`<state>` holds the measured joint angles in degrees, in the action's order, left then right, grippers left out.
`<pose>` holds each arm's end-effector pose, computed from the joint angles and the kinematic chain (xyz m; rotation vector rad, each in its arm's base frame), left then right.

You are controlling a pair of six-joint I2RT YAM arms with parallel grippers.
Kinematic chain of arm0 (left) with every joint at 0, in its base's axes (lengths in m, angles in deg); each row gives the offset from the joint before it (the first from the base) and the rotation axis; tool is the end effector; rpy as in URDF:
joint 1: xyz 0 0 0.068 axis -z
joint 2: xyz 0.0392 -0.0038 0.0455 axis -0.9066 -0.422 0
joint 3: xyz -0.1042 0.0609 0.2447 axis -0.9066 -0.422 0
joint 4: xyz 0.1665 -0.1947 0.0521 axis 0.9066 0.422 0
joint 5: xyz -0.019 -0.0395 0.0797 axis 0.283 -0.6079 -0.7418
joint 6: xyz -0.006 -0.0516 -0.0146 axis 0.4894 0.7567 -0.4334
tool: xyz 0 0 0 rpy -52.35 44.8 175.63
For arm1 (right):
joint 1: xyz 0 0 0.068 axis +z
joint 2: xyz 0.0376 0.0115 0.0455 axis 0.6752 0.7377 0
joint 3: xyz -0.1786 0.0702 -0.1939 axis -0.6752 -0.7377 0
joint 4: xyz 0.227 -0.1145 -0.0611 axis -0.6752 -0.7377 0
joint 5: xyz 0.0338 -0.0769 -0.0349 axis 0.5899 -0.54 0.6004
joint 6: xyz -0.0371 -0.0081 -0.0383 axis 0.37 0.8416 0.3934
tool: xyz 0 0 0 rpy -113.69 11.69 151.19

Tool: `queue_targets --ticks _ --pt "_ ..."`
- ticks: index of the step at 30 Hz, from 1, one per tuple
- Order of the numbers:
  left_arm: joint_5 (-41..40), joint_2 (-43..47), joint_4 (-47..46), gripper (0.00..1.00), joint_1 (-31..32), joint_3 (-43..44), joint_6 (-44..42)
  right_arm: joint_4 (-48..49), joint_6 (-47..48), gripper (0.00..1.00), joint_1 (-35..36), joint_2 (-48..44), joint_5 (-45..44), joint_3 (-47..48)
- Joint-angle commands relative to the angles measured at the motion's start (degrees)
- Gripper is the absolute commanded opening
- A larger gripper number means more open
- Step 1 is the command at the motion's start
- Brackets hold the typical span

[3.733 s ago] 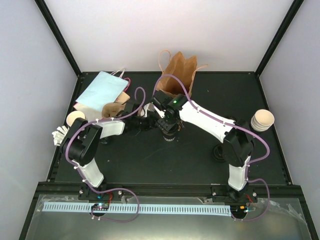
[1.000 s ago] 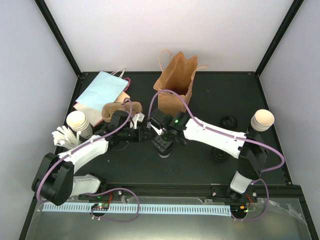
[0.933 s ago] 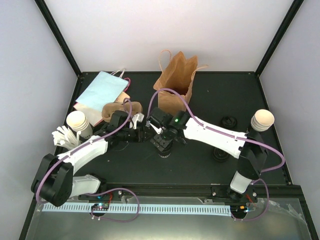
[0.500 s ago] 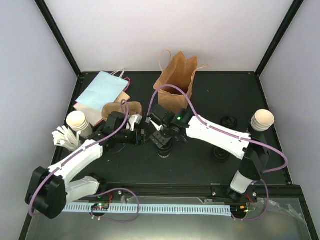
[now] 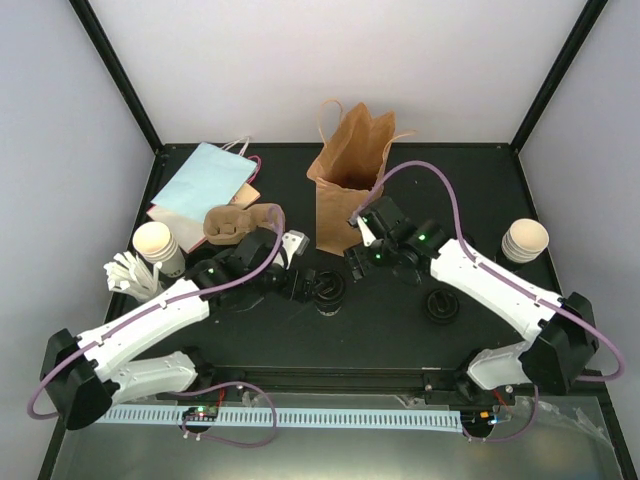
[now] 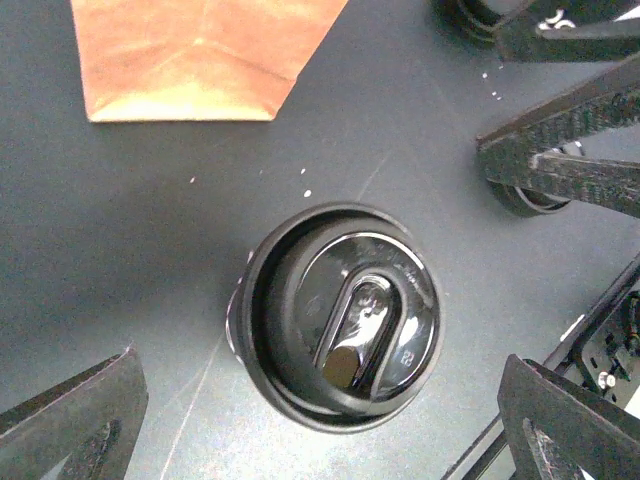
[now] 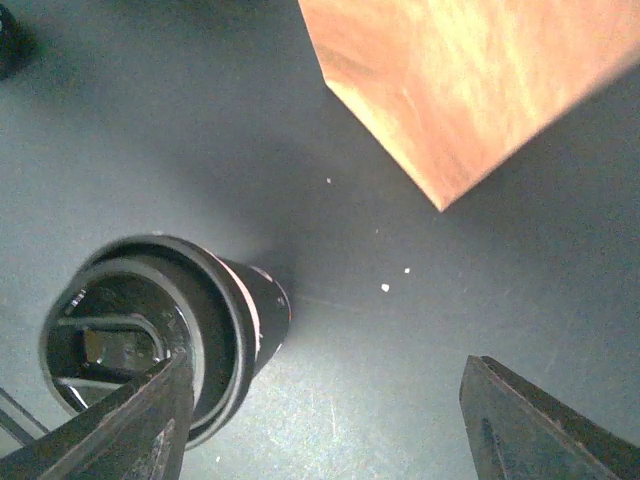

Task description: Pack the takeout coffee

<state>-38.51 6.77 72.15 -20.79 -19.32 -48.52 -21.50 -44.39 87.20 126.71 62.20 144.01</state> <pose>0.1564 -0.1620 0.2682 0.5201 2.3905 -0.8052 0.2002 0.1996 0.2952 -0.6562 2.5492 0.4254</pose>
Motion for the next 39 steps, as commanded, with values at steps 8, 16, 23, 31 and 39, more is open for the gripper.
queue_targets --ticks 8,16,23,31,39 --pt "-12.57 -3.35 6.91 0.99 8.48 4.40 12.25 14.16 -6.62 0.72 -2.98 -7.55 7.85 -13.52" --pt "-18.88 -7.71 9.75 0.99 15.11 7.75 25.71 17.64 -8.40 0.72 -4.32 -8.21 5.80 -16.51" --pt "-23.29 -15.56 14.77 0.99 17.44 13.69 29.49 20.75 -8.86 0.72 -5.73 -9.79 4.86 -19.49" --pt "-28.79 -24.53 27.39 0.99 19.49 26.19 35.37 22.06 -9.44 0.73 -7.17 -14.60 -0.82 -21.66" --pt "-28.78 -27.31 27.08 0.99 20.26 28.42 39.77 20.93 -11.44 0.75 -12.00 -20.23 -5.51 -25.44"
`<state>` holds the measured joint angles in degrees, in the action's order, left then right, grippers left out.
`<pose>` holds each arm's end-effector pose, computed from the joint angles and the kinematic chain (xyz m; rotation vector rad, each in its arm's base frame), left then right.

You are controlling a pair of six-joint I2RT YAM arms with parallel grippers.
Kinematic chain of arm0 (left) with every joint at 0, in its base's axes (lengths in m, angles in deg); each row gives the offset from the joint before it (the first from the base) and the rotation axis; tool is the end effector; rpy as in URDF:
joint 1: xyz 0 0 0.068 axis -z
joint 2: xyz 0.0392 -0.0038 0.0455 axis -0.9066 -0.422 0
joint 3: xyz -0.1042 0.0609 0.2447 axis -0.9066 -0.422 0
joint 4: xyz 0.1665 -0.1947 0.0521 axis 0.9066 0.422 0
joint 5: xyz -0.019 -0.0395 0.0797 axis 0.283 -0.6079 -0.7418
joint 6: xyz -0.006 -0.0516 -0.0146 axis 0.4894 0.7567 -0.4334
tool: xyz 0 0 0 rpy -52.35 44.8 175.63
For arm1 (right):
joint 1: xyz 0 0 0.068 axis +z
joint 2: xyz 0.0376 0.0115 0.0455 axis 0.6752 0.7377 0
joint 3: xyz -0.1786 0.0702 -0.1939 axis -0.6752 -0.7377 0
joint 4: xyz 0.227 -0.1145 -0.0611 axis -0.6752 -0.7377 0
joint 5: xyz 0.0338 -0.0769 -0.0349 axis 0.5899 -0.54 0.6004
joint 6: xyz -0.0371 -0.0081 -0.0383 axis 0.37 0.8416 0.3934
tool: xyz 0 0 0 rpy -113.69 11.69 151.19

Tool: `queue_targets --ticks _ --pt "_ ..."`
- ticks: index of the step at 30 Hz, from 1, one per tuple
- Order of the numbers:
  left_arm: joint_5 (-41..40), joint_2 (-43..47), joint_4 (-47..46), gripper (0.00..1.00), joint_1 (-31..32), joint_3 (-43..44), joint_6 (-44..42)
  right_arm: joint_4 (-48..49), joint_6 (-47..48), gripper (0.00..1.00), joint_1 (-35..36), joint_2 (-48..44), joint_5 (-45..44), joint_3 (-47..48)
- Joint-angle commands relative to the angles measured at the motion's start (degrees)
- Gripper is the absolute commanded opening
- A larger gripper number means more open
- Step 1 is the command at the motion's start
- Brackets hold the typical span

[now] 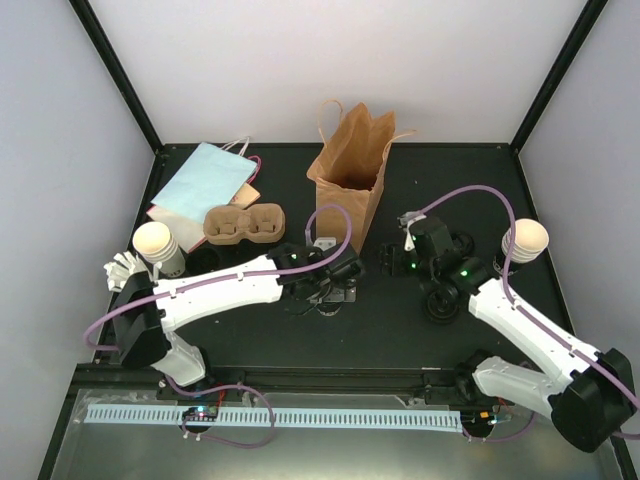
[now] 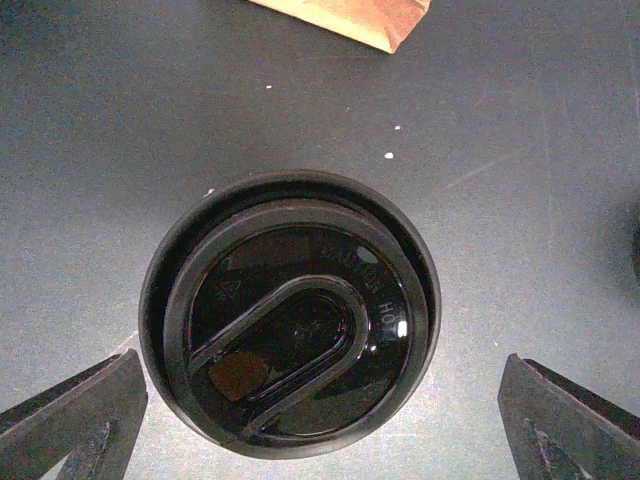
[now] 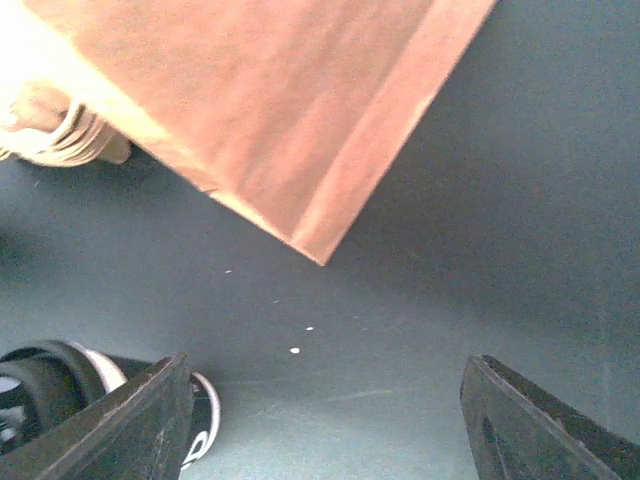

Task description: Pack the takeout coffee

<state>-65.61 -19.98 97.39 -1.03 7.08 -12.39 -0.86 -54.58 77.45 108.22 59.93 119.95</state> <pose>0.1415 -0.2679 0.2725 0.0037 2.7093 -0.2877 0.1847 0.1287 0.2605 -0.1688 2.3620 0.5257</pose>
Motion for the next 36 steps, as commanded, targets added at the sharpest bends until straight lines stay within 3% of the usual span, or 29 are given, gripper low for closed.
queue_targets --ticks 1,20,27,36 --pt "-1.76 -0.77 1.76 0.99 0.44 2.15 3.87 -0.06 -0.96 0.75 -2.81 -1.73 -2.86 -1.42" --pt "-3.58 -7.32 7.14 0.98 -0.02 8.14 6.01 -0.22 0.84 0.75 -3.69 -4.08 -1.85 -2.74" --pt "-6.96 -8.71 11.01 0.85 -0.02 9.48 5.78 0.09 0.81 0.75 -3.78 -3.89 -1.49 -2.78" --pt "-4.91 -9.88 8.15 0.84 -0.02 9.52 2.80 0.04 0.76 0.75 -3.87 -3.80 -0.98 -2.82"
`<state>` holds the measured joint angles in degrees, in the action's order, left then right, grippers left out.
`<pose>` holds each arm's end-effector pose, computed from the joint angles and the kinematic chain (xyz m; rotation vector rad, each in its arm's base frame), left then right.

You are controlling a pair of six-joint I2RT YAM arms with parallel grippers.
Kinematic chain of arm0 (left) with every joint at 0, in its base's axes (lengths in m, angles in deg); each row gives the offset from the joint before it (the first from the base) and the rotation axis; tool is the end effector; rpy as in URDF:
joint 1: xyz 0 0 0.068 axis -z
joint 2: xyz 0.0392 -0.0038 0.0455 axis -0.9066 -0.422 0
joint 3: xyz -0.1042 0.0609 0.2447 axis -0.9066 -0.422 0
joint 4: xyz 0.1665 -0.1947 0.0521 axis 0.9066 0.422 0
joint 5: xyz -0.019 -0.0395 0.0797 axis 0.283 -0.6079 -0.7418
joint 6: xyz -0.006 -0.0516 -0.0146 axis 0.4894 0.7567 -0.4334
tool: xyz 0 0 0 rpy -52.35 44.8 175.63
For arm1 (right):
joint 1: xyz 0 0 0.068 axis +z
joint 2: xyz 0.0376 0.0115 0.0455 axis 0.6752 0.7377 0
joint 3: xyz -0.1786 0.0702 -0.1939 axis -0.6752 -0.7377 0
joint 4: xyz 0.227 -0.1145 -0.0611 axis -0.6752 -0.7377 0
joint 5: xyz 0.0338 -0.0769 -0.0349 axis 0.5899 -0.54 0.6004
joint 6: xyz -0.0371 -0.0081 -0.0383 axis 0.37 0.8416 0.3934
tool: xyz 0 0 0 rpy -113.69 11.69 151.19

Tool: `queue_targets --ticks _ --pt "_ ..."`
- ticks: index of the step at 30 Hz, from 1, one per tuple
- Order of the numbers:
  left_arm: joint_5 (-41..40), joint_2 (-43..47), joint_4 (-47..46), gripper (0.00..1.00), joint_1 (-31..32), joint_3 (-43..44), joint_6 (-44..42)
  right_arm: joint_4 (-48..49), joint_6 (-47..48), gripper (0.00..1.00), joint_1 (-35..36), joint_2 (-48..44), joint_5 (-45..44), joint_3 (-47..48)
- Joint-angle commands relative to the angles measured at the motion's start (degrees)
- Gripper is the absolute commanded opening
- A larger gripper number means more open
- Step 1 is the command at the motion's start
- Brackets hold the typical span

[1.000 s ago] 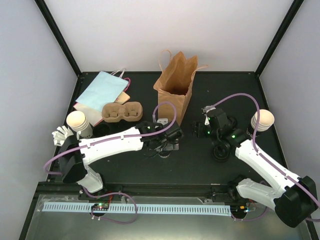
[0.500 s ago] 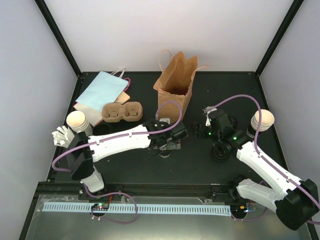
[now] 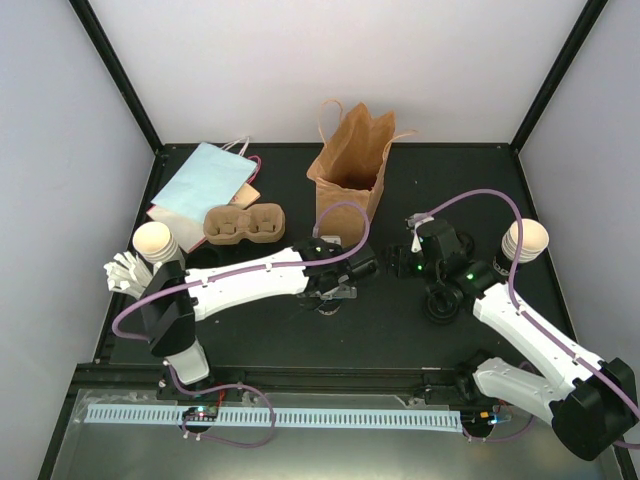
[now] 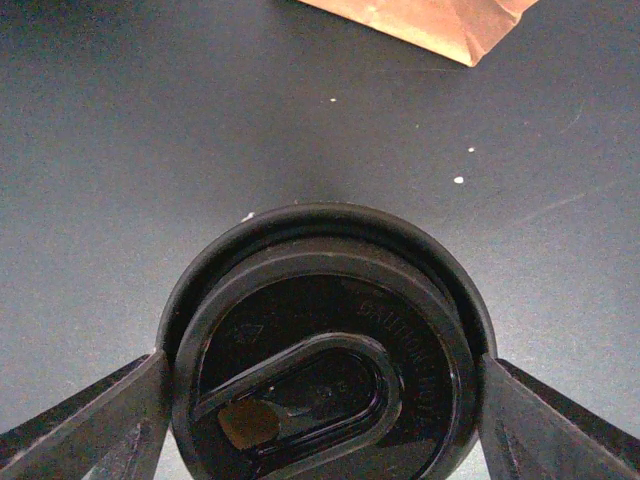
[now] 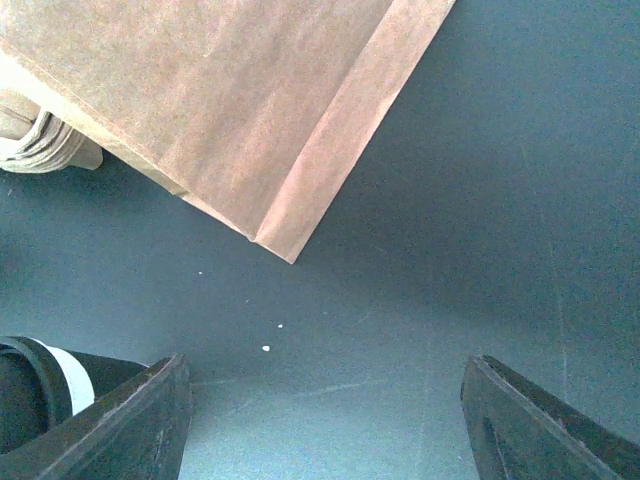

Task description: Pack the takeout coffee

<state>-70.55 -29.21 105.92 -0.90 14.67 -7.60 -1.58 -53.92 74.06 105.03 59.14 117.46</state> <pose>0.1538 -0.2882 0.2588 -0.0850 2.7268 -0.0391 0.1815 0.1105 0.2561 -0.1047 2.3546 0.4765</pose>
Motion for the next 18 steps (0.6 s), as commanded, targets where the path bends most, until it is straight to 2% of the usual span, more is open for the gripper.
queue_targets --ticks 1,5,10,18 --pt "0.15 -0.72 -0.53 0.84 -0.15 1.93 -2.28 0.69 0.08 0.75 -0.47 -0.62 -0.18 -0.33" --pt "0.17 -1.07 -0.45 0.81 -0.15 2.04 -2.69 0.58 0.14 0.75 -0.46 -0.68 -0.15 -0.34" --pt "0.59 -0.95 -0.94 0.70 -0.16 1.95 -4.44 0.79 0.73 0.75 -0.49 -0.13 1.96 -0.18" --pt "3.57 0.03 -4.38 0.68 -0.54 0.02 -10.35 -0.54 5.67 0.76 -0.49 5.78 20.38 4.01"
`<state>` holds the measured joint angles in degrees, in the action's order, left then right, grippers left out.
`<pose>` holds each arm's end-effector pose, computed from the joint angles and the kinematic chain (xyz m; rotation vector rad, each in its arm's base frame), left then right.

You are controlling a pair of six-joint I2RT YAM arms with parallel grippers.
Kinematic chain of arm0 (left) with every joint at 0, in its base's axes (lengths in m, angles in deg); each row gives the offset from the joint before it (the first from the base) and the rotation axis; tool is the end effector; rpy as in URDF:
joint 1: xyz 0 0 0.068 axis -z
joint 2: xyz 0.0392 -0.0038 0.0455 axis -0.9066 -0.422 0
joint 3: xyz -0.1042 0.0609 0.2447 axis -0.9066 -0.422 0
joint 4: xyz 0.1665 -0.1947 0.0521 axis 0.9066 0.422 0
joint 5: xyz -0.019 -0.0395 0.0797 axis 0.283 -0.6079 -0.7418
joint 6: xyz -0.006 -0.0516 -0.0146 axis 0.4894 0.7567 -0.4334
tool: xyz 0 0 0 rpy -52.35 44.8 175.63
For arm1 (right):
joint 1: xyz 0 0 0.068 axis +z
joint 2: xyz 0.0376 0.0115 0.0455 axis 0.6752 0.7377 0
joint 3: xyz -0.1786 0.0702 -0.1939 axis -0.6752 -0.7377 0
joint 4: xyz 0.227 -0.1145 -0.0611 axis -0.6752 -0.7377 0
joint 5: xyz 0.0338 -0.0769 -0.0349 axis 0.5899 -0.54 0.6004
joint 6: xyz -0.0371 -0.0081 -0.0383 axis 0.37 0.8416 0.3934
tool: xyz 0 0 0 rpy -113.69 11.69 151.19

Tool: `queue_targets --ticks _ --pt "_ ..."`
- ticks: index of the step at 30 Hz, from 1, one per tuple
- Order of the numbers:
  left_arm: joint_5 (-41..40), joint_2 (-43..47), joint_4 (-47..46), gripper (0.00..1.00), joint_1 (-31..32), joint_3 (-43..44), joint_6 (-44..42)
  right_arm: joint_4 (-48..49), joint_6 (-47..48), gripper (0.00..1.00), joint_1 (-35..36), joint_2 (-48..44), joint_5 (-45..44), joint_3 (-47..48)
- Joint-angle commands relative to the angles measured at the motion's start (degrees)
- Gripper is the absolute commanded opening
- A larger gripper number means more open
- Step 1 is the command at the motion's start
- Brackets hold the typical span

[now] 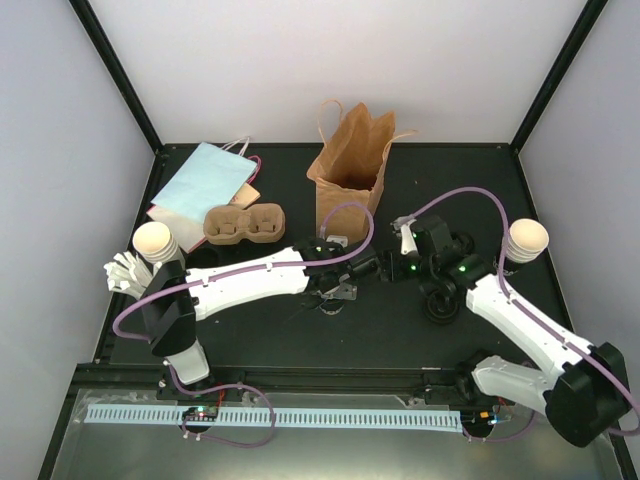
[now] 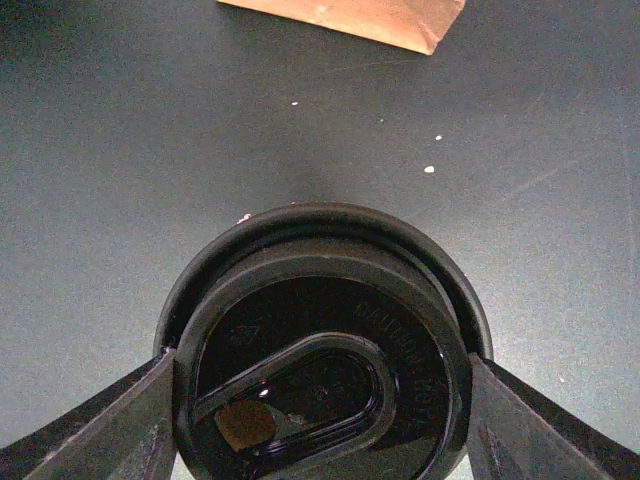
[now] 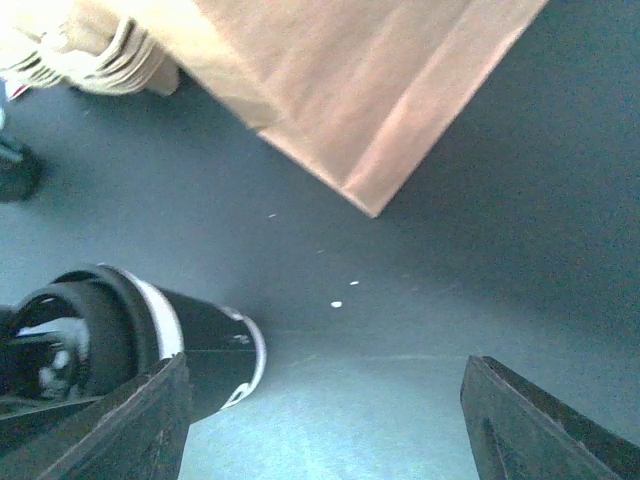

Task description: Pack the takeout coffee

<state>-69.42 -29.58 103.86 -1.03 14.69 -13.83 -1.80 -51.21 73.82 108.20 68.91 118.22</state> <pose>0.1560 -0.2925 0.2575 0.0560 2.7299 -0.0568 0.1859 0.1193 0.2495 -0.2474 2.4221 0.6216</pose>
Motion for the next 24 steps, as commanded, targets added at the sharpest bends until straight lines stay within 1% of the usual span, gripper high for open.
queue_targets --ticks 1,5,8,10,14,16,24 --pt "2.90 0.64 -2.67 0.69 -0.50 -0.20 -5.36 -0.48 3.45 0.76 -0.25 3.47 12.86 3.76" --pt "5.17 1.46 -3.68 0.72 -0.98 -0.76 -10.58 -0.75 4.61 0.76 -0.25 6.04 20.21 5.00" --pt "6.61 2.46 -4.68 0.76 -0.99 -1.81 -15.22 -0.55 4.86 0.76 -0.24 6.63 23.77 5.05" --pt "7.00 3.50 -5.34 0.78 -0.99 -2.86 -17.91 -0.58 5.06 0.76 -0.24 6.92 25.89 5.18" --pt "8.95 4.80 -6.57 0.79 -1.45 -4.97 -21.09 -0.74 5.42 0.75 -0.19 8.02 28.03 4.67" --pt "9.55 5.00 -6.71 0.79 -1.60 -5.43 -22.03 -0.53 5.20 0.74 -0.24 8.76 27.63 4.25" --pt "11.39 5.94 -8.41 0.80 -1.70 -6.77 -26.00 2.94 3.62 0.71 -0.24 11.56 30.38 2.46"
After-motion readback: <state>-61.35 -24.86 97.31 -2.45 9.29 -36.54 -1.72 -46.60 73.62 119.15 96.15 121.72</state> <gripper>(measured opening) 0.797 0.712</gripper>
